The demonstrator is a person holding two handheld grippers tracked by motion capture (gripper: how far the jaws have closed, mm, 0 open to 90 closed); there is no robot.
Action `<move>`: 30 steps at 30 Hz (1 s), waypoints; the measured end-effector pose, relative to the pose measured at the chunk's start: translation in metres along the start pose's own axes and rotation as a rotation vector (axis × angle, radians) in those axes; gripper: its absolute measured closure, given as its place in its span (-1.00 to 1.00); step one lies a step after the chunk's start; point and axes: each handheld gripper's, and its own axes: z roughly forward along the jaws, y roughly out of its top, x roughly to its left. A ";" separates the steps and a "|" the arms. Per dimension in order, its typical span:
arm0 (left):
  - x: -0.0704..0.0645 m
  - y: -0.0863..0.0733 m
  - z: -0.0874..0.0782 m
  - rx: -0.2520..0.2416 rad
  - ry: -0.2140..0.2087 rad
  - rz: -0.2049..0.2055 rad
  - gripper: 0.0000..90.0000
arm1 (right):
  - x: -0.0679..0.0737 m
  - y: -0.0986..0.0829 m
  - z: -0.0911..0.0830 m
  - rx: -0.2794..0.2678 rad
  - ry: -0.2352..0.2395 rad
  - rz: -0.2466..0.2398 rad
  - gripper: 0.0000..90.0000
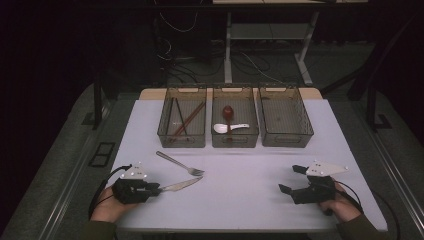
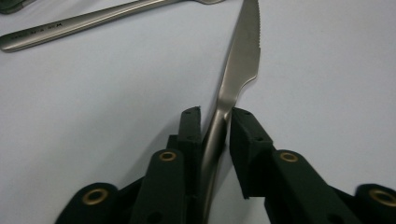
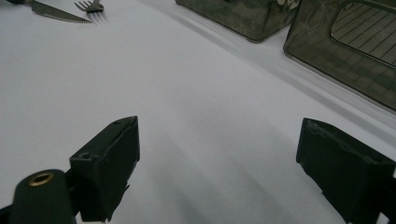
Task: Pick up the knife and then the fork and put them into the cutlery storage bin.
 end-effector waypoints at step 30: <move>-0.026 0.015 0.010 -0.006 -0.083 0.112 0.77 | 0.001 0.000 0.000 0.002 0.011 -0.003 -0.71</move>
